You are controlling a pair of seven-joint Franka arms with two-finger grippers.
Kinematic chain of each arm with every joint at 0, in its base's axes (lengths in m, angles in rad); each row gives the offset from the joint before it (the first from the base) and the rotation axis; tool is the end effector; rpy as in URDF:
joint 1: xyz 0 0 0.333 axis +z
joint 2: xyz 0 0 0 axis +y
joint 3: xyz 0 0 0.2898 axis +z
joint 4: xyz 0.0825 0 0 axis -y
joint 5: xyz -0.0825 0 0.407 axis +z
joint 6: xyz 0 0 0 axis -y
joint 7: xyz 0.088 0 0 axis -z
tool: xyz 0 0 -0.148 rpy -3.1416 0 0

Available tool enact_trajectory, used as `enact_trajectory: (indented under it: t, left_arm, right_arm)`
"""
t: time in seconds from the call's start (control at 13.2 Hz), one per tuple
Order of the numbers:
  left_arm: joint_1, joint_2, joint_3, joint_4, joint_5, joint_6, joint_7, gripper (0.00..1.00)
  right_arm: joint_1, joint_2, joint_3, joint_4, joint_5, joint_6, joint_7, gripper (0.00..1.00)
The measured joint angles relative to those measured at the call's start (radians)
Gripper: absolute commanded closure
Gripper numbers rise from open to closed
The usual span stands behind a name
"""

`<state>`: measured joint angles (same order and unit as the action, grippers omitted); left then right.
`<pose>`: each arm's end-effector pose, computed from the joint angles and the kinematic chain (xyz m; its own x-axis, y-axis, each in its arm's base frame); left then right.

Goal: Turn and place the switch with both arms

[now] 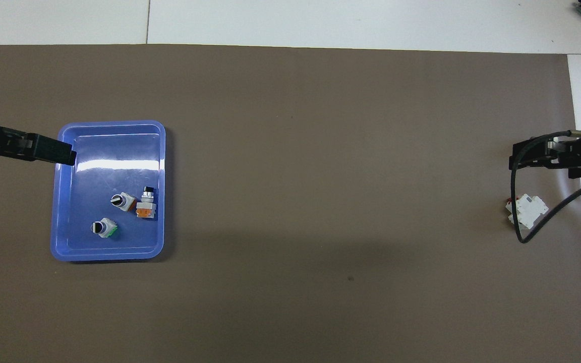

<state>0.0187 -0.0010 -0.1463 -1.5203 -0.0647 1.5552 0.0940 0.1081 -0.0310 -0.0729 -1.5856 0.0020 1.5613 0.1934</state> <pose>0.5717 -0.0831 0.5818 0.9745 -0.2205 0.0418 -0.2227 -0.9730 0.0608 0.5678 0.0198 0.5668 0.9875 -0.1575 0.0057 -0.1575 -0.9875 -0.0054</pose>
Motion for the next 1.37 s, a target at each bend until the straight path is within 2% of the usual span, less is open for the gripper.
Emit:
enact_trajectory:
  t: [0.15,0.3,0.84,1.37]
  left_arm:
    - [-0.085,0.000,0.094,0.000,0.000,-0.014,0.000,0.00]
    - [-0.125,0.000,0.140,0.000,0.000,-0.024,0.000,0.00]
    - [-0.129,-0.036,0.140,0.010,0.008,-0.064,0.001,0.00]
    - [-0.086,-0.050,0.120,0.010,0.024,-0.102,0.001,0.00]
  right_arm:
    - [0.000,0.000,0.000,0.000,0.000,0.000,0.000,0.00]
    - [0.000,0.000,0.000,0.000,0.000,0.000,0.000,0.00]
    - [0.000,0.000,0.000,0.000,0.000,0.000,0.000,0.00]
    - [0.000,0.000,0.000,0.000,0.000,0.000,0.000,0.00]
